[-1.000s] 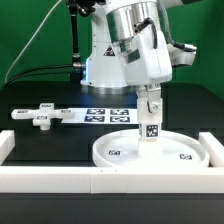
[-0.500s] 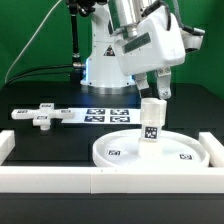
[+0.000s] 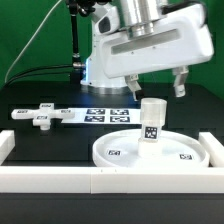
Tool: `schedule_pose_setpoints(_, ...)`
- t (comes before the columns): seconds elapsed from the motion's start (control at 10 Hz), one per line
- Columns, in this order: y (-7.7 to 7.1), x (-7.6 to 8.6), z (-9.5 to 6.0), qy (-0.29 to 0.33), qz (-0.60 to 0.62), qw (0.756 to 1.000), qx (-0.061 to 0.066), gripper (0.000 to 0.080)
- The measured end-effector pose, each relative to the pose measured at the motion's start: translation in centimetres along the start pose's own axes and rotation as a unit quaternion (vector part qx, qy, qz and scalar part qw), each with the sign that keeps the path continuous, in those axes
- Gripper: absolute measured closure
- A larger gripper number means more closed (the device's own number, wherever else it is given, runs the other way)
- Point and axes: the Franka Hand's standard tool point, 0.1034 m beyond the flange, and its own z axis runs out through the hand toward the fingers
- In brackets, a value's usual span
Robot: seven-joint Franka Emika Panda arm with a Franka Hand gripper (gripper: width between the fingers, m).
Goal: Assemble round table
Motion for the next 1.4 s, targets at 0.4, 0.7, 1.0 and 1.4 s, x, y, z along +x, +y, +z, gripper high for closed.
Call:
schedule_pose_setpoints(0.4, -0.11, 0.02, -0.04, 0.002, -0.174, 0.985, -0.006, 0.0151)
schedule_pose_setpoints(0.7, -0.13, 0.14, -0.01, 0.01, -0.329, 0.943, -0.04, 0.0151)
schedule_pose_setpoints(1.0, 0.19, 0.94, 0.45, 0.027, -0.451, 0.891, -0.053, 0.0151)
schedule_pose_setpoints(1.4, 0.31, 0.88, 0.62, 0.015, -0.578, 0.814, -0.058, 0.0151)
